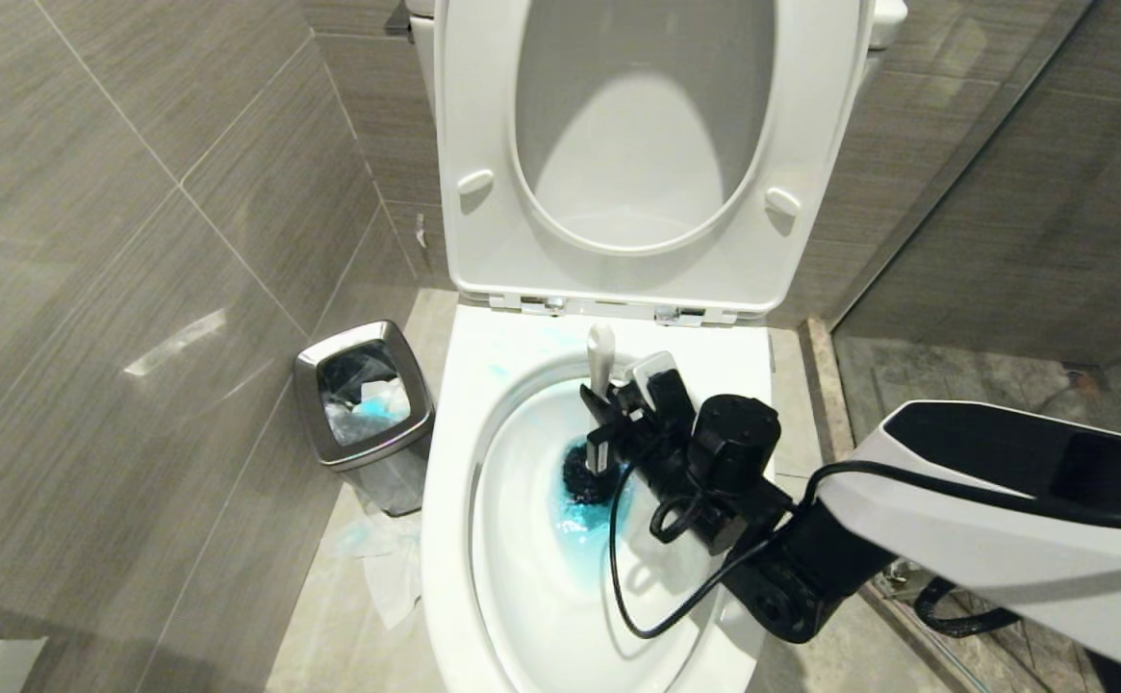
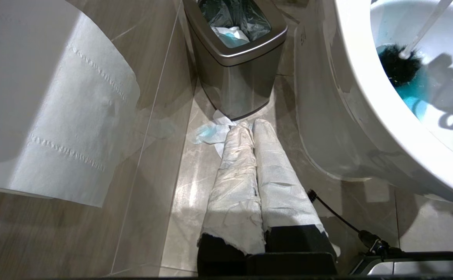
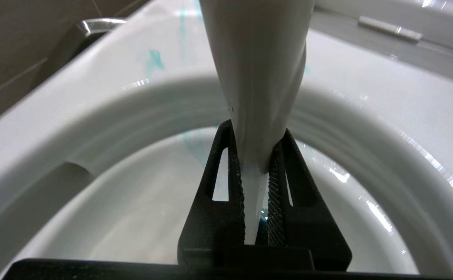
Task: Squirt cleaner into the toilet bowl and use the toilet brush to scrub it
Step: Scrub the toilet bowl
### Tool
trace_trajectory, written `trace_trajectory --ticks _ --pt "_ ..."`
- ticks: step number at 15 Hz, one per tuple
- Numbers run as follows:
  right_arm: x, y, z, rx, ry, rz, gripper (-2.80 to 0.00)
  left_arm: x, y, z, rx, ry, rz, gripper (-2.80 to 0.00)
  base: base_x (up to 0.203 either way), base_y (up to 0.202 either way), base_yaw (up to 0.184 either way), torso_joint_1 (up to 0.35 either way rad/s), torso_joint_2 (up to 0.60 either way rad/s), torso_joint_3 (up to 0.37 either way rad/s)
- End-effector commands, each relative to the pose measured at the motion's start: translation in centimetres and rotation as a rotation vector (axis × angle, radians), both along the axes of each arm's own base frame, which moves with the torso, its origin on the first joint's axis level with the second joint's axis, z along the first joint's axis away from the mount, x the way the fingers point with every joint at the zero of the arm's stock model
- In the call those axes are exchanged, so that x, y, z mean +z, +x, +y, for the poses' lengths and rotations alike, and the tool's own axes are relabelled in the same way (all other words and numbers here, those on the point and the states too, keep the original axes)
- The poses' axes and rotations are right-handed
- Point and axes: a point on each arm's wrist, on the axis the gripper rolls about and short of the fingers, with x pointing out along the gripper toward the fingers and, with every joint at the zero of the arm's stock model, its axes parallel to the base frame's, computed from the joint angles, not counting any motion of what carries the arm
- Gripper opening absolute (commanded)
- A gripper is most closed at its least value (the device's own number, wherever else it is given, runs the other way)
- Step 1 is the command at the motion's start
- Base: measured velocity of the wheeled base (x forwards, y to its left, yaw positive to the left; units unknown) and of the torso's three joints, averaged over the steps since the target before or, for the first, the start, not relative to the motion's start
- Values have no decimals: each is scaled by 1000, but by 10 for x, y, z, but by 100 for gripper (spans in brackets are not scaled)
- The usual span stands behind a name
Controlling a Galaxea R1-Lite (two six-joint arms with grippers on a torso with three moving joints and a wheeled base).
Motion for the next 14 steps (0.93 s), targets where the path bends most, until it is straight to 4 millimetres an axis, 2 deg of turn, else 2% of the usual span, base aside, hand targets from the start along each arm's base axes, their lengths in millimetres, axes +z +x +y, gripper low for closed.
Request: trace_trajectory --ticks 1,3,4,9,14 --pt "58 -22 -14 7 75 -98 -280 0 0 0 0 0 0 -280 0 0 0 0 0 0" --pt "80 -40 -25 15 93 -122 -280 0 0 0 0 0 0 -280 0 0 0 0 0 0" --pt "81 -48 -27 23 88 -114 -280 0 0 0 0 0 0 -280 0 0 0 0 0 0" --pt "66 -45 -24 29 59 -84 -280 0 0 0 0 0 0 -280 0 0 0 0 0 0" --pt "44 -31 -13 20 -7 -82 -280 0 0 0 1 0 0 -280 0 0 0 0 0 0"
